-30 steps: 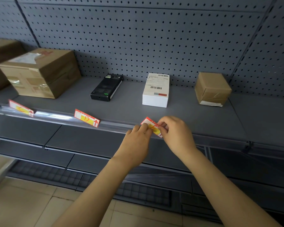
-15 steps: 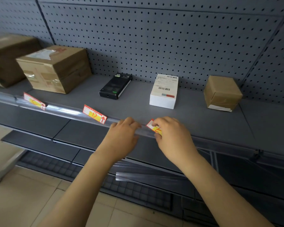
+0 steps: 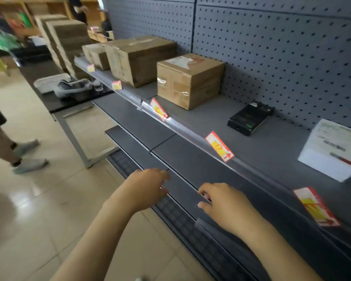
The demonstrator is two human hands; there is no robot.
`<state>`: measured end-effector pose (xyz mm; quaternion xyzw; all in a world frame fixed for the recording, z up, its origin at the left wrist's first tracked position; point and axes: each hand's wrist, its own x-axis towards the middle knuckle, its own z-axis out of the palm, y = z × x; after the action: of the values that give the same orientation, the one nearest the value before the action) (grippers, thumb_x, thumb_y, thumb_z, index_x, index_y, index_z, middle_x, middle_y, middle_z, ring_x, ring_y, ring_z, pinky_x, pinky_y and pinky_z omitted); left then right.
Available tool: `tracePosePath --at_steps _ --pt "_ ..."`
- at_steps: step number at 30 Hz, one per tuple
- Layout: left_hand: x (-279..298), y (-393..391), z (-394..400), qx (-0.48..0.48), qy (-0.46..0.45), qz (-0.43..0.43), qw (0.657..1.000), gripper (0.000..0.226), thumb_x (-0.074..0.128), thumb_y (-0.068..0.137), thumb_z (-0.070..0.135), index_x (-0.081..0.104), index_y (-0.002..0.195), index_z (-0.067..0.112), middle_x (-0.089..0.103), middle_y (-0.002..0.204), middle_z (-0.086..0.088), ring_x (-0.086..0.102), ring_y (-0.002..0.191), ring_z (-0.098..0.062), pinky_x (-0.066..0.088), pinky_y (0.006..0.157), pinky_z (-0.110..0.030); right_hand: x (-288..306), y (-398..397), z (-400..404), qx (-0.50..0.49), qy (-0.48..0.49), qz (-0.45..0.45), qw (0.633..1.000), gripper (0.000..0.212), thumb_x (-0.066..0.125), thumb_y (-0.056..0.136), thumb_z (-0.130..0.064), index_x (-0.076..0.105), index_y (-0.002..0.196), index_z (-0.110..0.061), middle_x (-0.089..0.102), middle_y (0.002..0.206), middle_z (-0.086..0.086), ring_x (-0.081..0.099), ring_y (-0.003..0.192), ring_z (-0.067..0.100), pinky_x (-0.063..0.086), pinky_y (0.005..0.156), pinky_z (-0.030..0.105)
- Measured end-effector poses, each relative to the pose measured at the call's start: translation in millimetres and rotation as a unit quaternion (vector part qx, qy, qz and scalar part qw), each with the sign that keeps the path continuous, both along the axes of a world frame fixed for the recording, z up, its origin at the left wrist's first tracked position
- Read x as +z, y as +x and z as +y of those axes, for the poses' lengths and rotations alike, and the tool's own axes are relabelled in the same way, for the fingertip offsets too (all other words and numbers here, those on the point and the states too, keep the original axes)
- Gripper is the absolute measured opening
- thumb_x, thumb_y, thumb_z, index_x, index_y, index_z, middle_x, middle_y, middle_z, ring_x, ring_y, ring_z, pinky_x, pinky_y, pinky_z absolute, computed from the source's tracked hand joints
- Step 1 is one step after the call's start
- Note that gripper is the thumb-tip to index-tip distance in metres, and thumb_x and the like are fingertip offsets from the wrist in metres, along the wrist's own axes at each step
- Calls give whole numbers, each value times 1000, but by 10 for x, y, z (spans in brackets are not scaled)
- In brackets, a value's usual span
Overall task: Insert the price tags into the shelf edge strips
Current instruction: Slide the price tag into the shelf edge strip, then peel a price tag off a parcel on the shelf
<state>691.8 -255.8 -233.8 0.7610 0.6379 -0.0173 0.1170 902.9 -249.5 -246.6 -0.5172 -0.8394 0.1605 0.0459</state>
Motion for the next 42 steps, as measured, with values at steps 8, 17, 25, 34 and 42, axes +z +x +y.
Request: tracePosePath --at_steps 8,17,25,34,42 --pt "158 -1480 166 121 121 -3 985 23 47 93 30 56 113 25 63 115 4 60 103 -23 44 77 -31 184 -1651 600 83 25 32 996 26 56 89 -38 56 112 -26 63 105 -4 61 91 20 46 70 29" --pt "85 -2821 585 146 166 -16 975 25 45 94 28 50 119 25 58 116 4 60 100 -22 42 75 -31 260 -3008 1203 110 47 63 991 20 54 90 -37 56 108 -29 64 103 -9 59 92 14 47 71 30" --pt "164 -3378 1720 119 180 -66 974 32 47 95 33 42 126 30 53 126 8 58 105 -17 44 81 -30 405 -3440 2195 79 76 75 991 15 54 90 -36 58 103 -30 66 101 -10 60 87 11 49 69 29" --pt "431 -4040 3087 116 160 -41 980 34 48 93 36 45 127 32 55 124 8 58 104 -13 46 89 -30 540 -4228 3440 89 75 109 987 16 55 89 -37 58 104 -31 66 100 -8 61 89 14 51 76 33" --pt "512 -4895 3838 118 163 -36 979 34 50 93 37 48 126 31 57 120 10 57 107 -14 46 93 -33 564 -5096 4178 102 70 105 987 19 55 89 -38 57 107 -33 66 101 -9 61 88 10 49 71 29"
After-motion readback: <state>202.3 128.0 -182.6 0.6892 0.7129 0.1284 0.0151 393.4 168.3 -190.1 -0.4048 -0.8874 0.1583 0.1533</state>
